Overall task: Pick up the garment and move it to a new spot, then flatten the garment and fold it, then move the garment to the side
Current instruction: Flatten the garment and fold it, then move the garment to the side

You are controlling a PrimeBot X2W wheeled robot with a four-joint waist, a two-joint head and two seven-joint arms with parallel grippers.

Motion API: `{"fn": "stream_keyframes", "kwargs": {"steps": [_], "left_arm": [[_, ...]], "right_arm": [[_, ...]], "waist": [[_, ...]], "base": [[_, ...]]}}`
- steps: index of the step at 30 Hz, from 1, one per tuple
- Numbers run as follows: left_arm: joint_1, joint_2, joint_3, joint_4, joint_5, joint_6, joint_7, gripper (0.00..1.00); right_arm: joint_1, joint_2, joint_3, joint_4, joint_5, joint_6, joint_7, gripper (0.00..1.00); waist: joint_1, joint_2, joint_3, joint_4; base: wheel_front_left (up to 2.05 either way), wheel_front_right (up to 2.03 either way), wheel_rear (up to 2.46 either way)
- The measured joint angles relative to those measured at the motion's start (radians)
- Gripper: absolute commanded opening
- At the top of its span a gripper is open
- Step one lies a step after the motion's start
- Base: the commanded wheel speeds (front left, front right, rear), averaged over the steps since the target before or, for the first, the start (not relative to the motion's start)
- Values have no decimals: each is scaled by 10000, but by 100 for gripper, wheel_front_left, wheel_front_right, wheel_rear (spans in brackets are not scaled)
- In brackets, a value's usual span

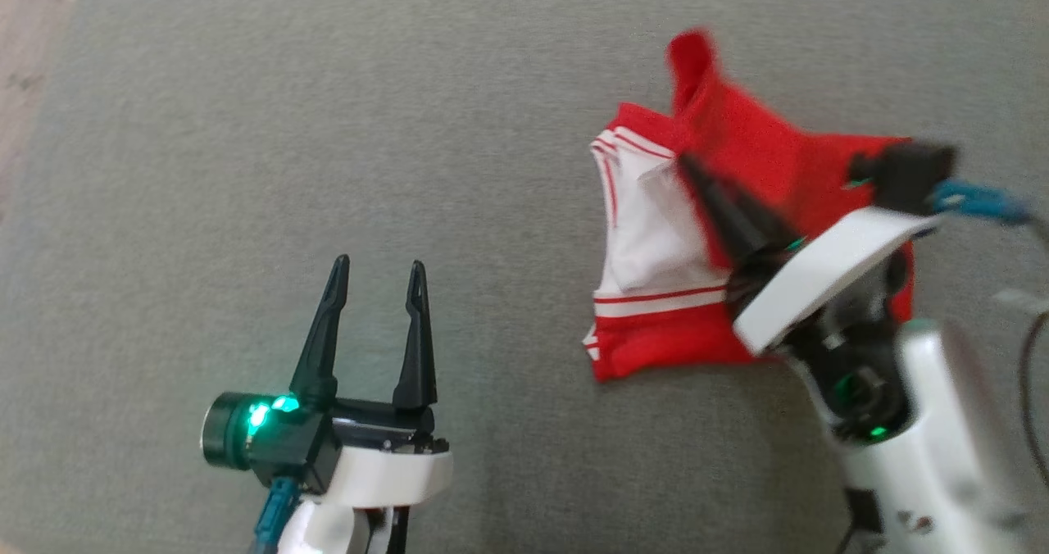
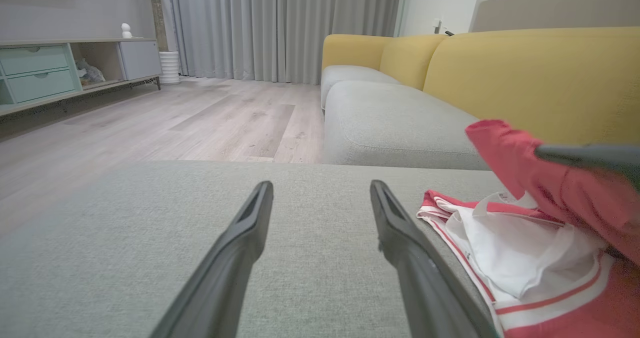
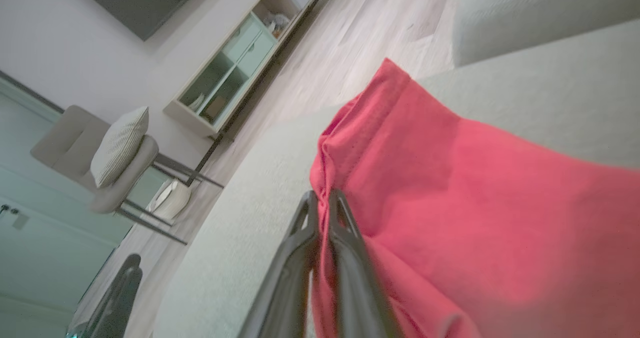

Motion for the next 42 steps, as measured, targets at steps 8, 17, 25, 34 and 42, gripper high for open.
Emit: {"fn": "stream_keyframes", "kwargs": {"steps": [8, 17, 25, 34, 42], "left_arm": [[12, -12, 8, 81, -194, 31, 0, 100], [626, -21, 428, 144, -100, 29, 0, 100], [1463, -21, 802, 416, -2, 0, 0, 100], [2556, 54, 1152, 1110, 276, -435, 2, 100], [2940, 69, 1448, 1198, 562, -606, 2, 100]], "right_arm": [[351, 10, 974, 610, 94, -2, -1106, 100], [899, -1003, -903, -161, -660, -2, -3526, 100], [2863, -1373, -1342, 1302, -2088, -2, -6947, 100], [4534, -545, -1505, 2046, -4803, 0, -7373, 100], [5356, -90, -1668, 2048, -5300, 0, -7373, 100]], "waist": [[0, 0, -134, 442], [-1, 0, -1144, 25], [-2, 0, -2351, -428], [-3, 0, -3562, -575], [-1, 0, -3983, -702]], "base": [[0, 0, 0], [0, 0, 0], [0, 0, 0], [0, 0, 0], [0, 0, 0]]}}
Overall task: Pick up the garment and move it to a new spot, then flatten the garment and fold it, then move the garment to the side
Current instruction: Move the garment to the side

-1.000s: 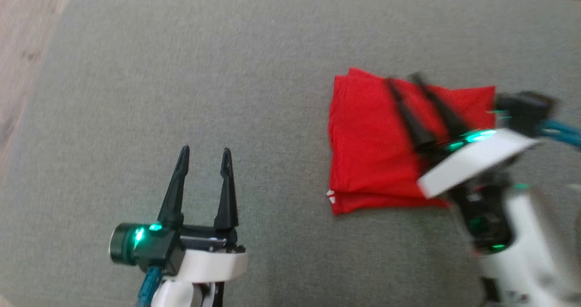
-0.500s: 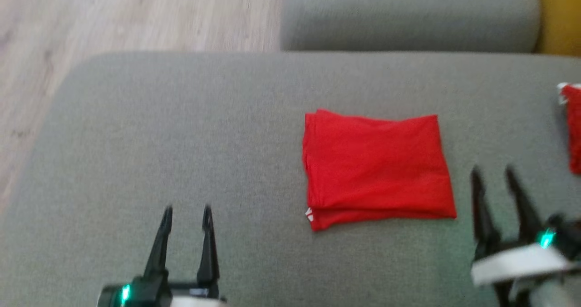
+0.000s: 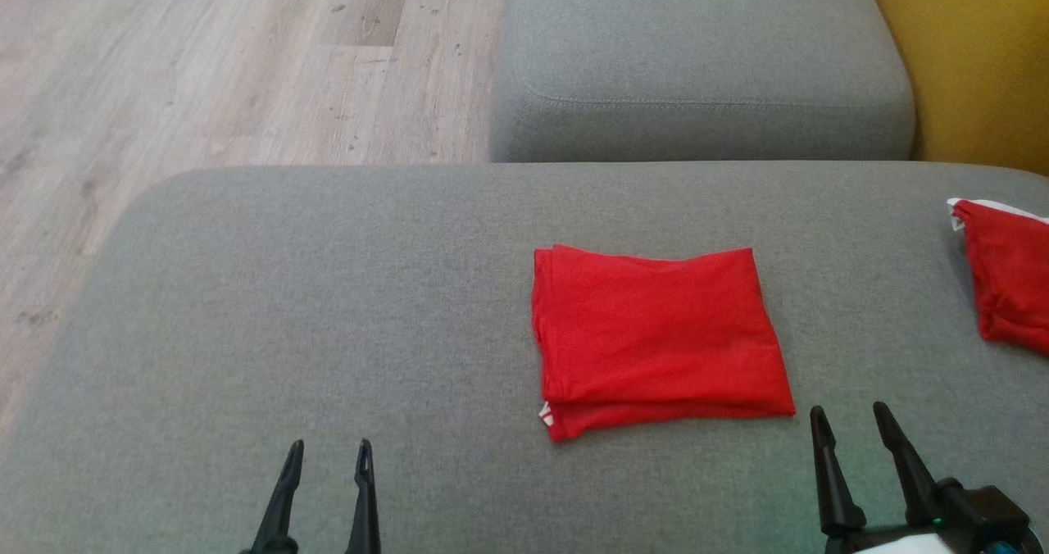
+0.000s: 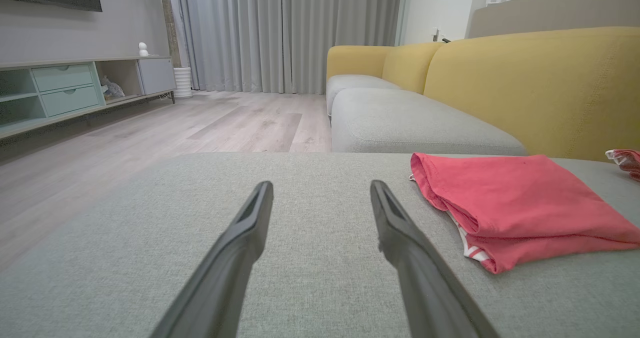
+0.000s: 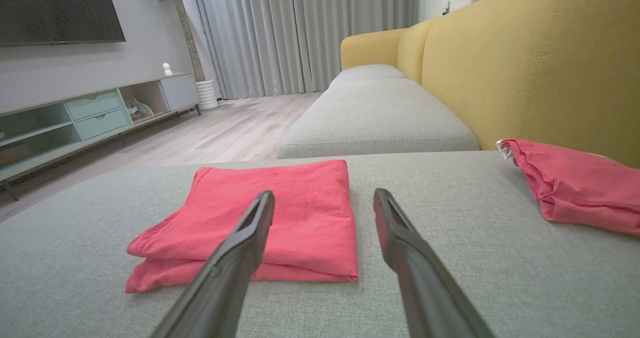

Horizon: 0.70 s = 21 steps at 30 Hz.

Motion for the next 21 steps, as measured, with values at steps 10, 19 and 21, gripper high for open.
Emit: {"fn": "stream_keyframes", "kwargs": {"steps": [10, 19, 21], "left_arm": [[63, -6, 199, 113, 146, -171, 0, 100], [68, -21, 201, 146, 240, -167, 0, 100], [68, -27, 199, 144, 240, -167, 0, 100]], "right_arm": [[-6, 12, 107, 81, -174, 0, 0, 100], [-14, 17, 115, 148, -251, 0, 0, 100], [-51, 17, 113, 176, -257, 0, 0, 100]], "waist": [[1, 0, -84, -131], [1, 0, 3, -154], [1, 0, 71, -155]], "base": [[0, 0, 0], [0, 0, 0], [0, 0, 0]]}}
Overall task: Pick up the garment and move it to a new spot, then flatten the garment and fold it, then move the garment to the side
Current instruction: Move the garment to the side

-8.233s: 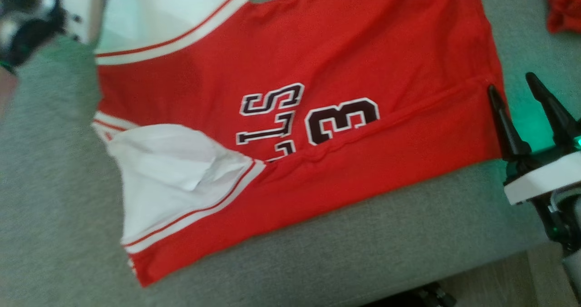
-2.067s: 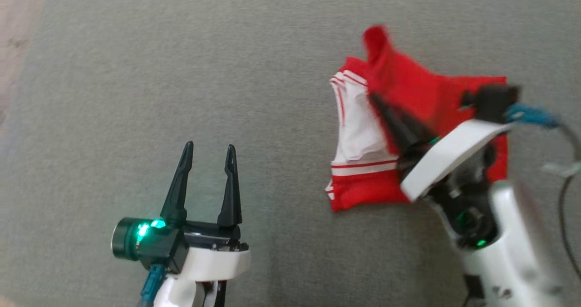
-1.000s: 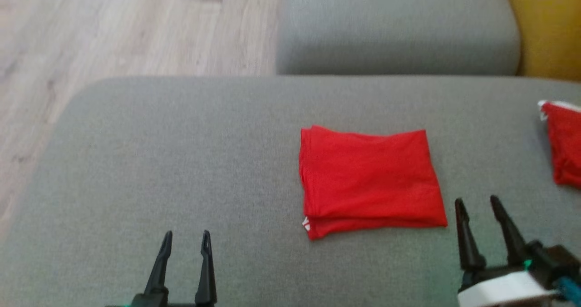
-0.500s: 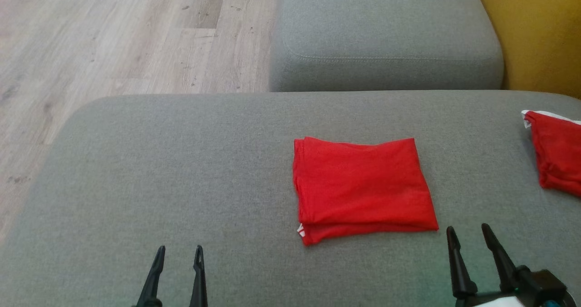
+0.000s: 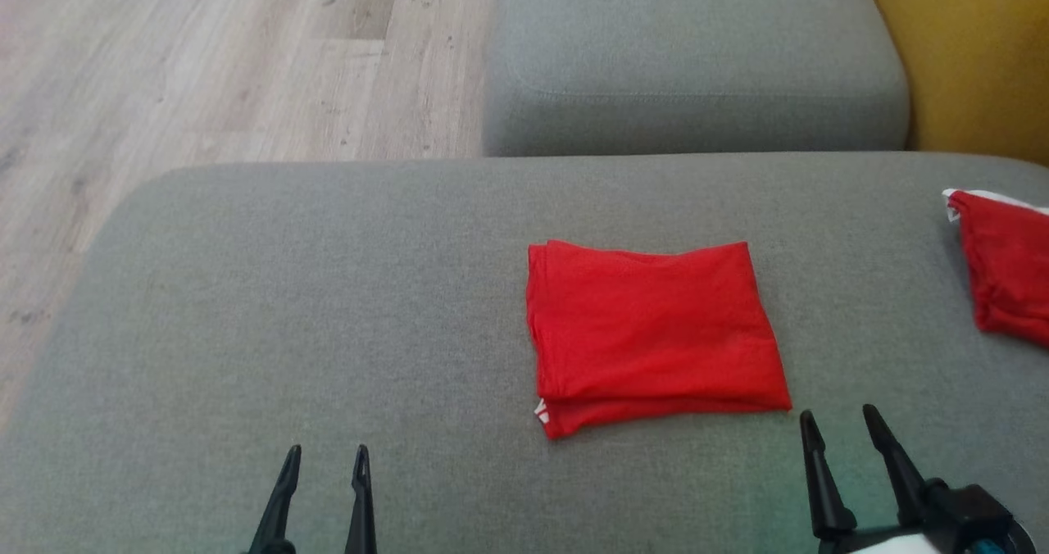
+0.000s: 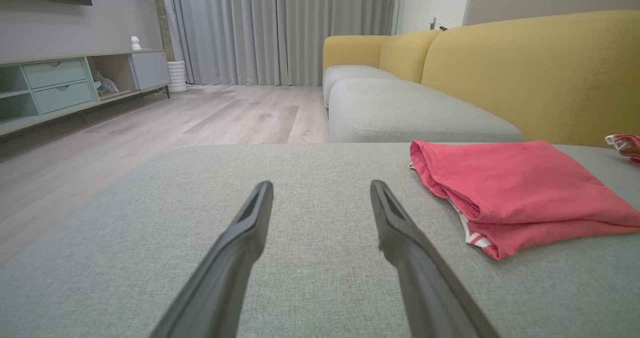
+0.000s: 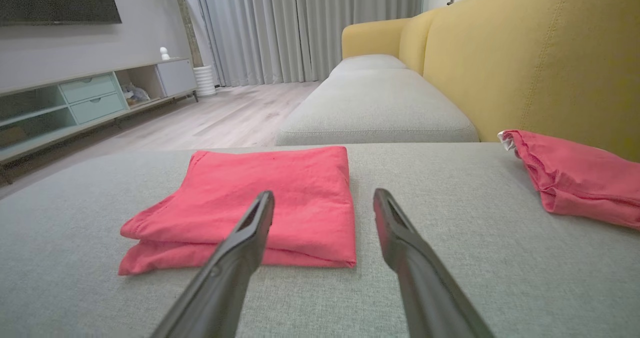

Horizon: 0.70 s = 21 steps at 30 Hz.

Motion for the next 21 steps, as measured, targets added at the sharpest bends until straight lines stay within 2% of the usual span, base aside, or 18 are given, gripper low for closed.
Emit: {"fn": "stream_keyframes", "kwargs": {"steps": [6, 10, 15, 21], "left_arm": [[-15, -10, -4, -81, 2, 0, 0, 100], [-225, -17, -127, -259, 8, -4, 0, 100], [-1180, -36, -587, -600, 8, 12, 0, 100], [-1531, -46, -961, -554, -10, 117, 0, 100]], "right_arm": [[-264, 8, -155, 508, -165, 0, 0, 100], [-1259, 13, -276, 1250, -42, 0, 0, 100], [-3929, -196, -518, 3348, 558, 0, 79, 100], [-5873, -727, 12, 5774, 1156, 0, 1496, 100]], "waist": [[0, 0, 371, 14], [1, 0, 829, 83], [4, 0, 1887, 274], [4, 0, 2564, 606]], "base": [[0, 0, 0], [0, 0, 0], [0, 0, 0], [0, 0, 0]]}}
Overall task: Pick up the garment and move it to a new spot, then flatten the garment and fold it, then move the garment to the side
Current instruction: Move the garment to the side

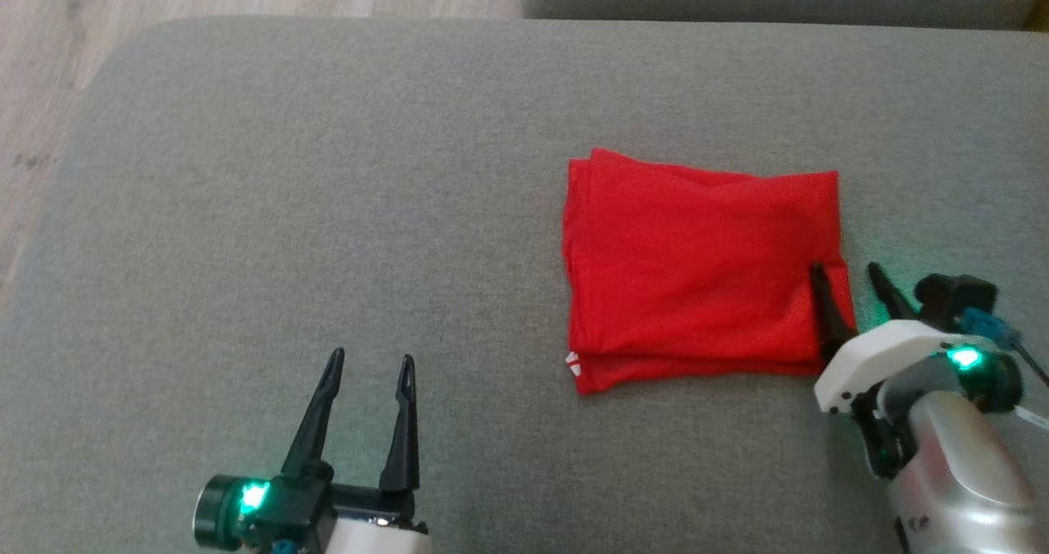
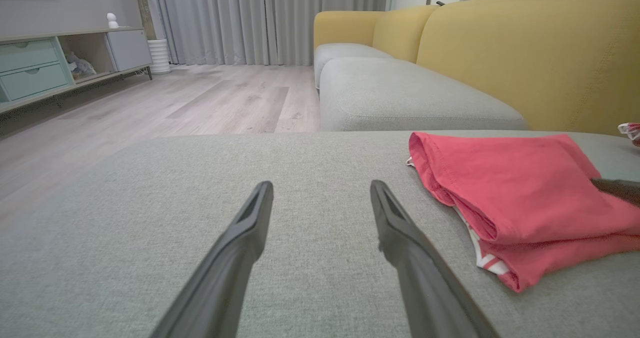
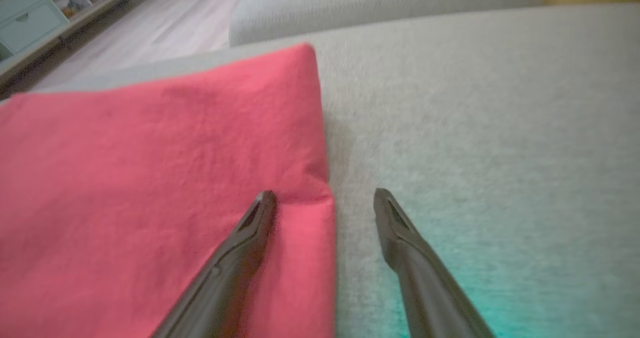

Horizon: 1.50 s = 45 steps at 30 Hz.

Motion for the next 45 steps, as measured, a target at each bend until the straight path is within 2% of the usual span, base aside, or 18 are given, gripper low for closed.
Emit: {"fn": "stream_keyframes", "kwargs": {"steps": [1, 2, 3, 10, 15, 20, 25, 30, 31, 32, 34, 38, 41, 45], "left_arm": [[-29, -4, -27, 10, 0, 13, -2, 100], [-53, -6, -36, 17, 0, 36, -2, 100], [-66, -4, -38, 23, 0, 73, 0, 100], [-127, -6, -50, -21, -107, 242, 0, 100], [-436, -6, -38, -211, -102, 245, -2, 100], [-1101, -8, -44, -293, -65, 163, -2, 100], [-1835, -13, -58, -280, 173, -25, -2, 100], [-2583, -19, -88, -240, 257, -123, -2, 100], [-2654, -19, -92, -234, 267, -121, -2, 100], [-2713, -19, -94, -226, 265, -121, -2, 100], [-2766, -21, -84, -236, 242, -105, -2, 100], [-2750, -23, -29, -282, -242, -12, -2, 100], [-2674, -27, 12, -278, -568, 29, -2, 100], [-2247, -27, 138, -322, -953, 65, -2, 100]], "right_arm": [[-143, -8, 146, 324, 113, 0, 142, 100], [-243, -8, 291, 562, 226, 0, 184, 71], [-372, -25, 374, 748, 343, 0, 203, 0], [-1215, -395, 907, 1137, 585, 2, -50, 0], [-2023, -1689, 859, 803, -31, 2, -136, 0], [-3147, -2803, 199, 0, -334, 2, -132, 0], [-3651, -3329, -616, -357, -491, 2, 69, 0], [-3823, -3762, -1933, -437, -825, 2, 545, 0], [-3823, -3802, -2213, -433, -940, 2, 696, 71], [-3821, -3822, -2443, -430, -1032, 2, 861, 100], [-3807, -3812, -2788, -520, -1223, 2, 821, 100], [-3751, -3561, -3252, -1212, -1983, 2, -105, 100], [-3325, -2775, -3078, -1689, -2320, 2, -598, 100], [-1874, -1478, -2011, -1912, -2253, 2, -972, 100]], "waist": [[-2, 0, 62, 52], [-2, 0, 116, 89], [-3, 0, 162, 115], [-4, 0, 439, -235], [-3, 0, 774, -893], [-3, 0, 1400, -1553], [-2, 0, 2051, -1973], [-1, 0, 2790, -2354], [-1, 0, 2896, -2409], [-2, 0, 2983, -2459], [-1, 0, 3071, -2535], [-6, 0, 2864, -2523], [-5, 0, 2520, -2482], [-5, 0, 1830, -2394]], "base": [[0, 0, 0], [0, 0, 0], [0, 0, 0], [0, 0, 0], [0, 0, 0], [0, 0, 0], [0, 0, 0], [0, 0, 0], [0, 0, 0], [0, 0, 0], [0, 0, 0], [0, 0, 0], [0, 0, 0], [0, 0, 0]]}}
